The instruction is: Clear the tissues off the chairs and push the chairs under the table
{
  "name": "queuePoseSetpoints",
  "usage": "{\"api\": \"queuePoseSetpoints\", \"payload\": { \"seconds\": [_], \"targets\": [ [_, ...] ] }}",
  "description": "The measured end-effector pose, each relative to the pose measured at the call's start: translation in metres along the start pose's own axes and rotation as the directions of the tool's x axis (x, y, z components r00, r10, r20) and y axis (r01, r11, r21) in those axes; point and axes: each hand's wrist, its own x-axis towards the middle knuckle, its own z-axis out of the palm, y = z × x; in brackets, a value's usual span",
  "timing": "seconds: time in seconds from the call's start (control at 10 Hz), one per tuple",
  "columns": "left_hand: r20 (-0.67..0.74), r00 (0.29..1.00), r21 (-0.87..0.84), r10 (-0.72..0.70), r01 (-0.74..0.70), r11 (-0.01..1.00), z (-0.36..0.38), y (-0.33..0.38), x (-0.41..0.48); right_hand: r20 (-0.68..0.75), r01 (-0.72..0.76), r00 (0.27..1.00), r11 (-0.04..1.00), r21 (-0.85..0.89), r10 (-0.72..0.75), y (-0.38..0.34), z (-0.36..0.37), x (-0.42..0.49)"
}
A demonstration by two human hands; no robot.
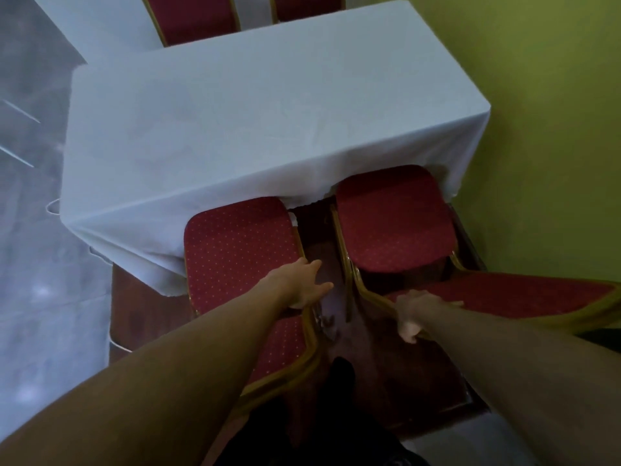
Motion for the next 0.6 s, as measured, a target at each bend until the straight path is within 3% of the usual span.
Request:
{"api": "queuePoseSetpoints", "payload": {
  "seconds": [0.1, 0.2, 0.3, 0.5, 0.6],
  "targets": [
    [0.005, 1.000, -0.009, -0.019, 0.019, 1.000, -0.003, 0.006, 0.004, -0.076, 0.056, 0.996, 0.994, 0.097, -0.048, 0.006, 0.009, 0.017],
    [-0.014, 0.999, 0.002, -0.035, 0.035, 0.999, -0.009, 0.009, 0.003, 0.010, 0.040, 0.999, 0.992, 0.121, -0.041, 0.005, 0.013, 0.026],
    [-0.037, 0.998, 0.016, -0.054, 0.055, 0.998, -0.013, 0.008, 0.000, 0.008, 0.075, 0.997, 0.996, 0.044, -0.076, 0.001, -0.006, -0.007],
    [-0.094, 0.992, 0.059, -0.088, 0.094, 0.994, -0.016, -0.003, -0.017, -0.290, 0.195, 0.946, 0.969, 0.153, -0.145, -0.013, -0.042, -0.020],
    [-0.134, 0.986, 0.072, -0.095, 0.106, 0.992, -0.016, -0.018, -0.029, -0.430, 0.292, 0.878, 0.947, 0.135, -0.209, -0.034, -0.065, -0.021]
  ]
}}
